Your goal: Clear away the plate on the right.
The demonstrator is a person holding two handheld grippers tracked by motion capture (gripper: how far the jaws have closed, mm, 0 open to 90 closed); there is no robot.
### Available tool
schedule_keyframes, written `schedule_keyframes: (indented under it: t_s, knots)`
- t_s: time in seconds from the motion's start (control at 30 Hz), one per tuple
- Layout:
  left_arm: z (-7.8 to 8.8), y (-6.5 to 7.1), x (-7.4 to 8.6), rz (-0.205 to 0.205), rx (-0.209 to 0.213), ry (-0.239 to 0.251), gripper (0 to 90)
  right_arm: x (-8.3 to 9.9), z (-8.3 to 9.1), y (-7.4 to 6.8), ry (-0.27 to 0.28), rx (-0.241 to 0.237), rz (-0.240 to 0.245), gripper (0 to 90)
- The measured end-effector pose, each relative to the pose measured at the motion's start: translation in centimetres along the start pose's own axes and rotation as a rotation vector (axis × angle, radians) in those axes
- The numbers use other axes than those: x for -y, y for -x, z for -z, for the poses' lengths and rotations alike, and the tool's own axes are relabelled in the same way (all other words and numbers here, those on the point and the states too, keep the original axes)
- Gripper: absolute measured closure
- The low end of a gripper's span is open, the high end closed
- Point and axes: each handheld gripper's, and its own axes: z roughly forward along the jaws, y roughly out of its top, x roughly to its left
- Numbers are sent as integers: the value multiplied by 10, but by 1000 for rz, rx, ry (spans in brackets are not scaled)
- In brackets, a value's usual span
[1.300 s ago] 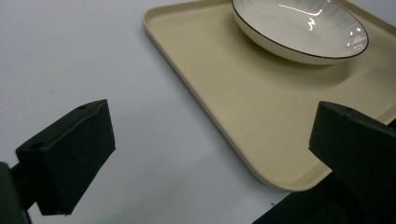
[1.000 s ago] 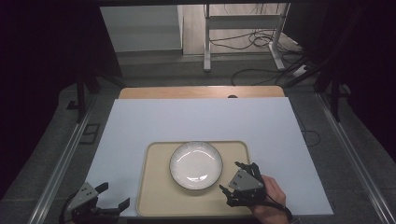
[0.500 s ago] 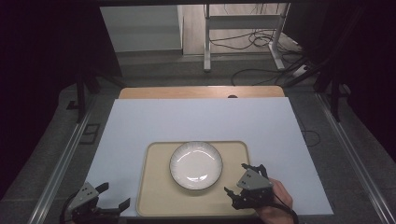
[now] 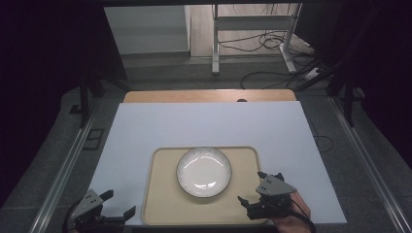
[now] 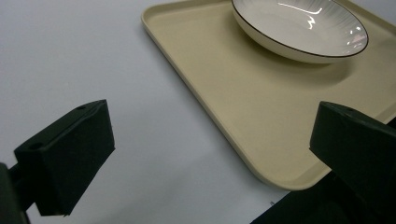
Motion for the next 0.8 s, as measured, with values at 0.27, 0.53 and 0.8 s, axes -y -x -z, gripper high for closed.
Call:
schedule_keyframes:
  t_s: [0.27,0.53,0.8]
  knots:
    - [0,0,0,-1,1,-4,0,7,7,4,6,2,-23,25]
    - [0,0,0,-2,4,-4,0,12,17,8,14,12,-58,20]
    - [0,1,0,-10,7,-4,0,19,27,12,16,30,-74,17]
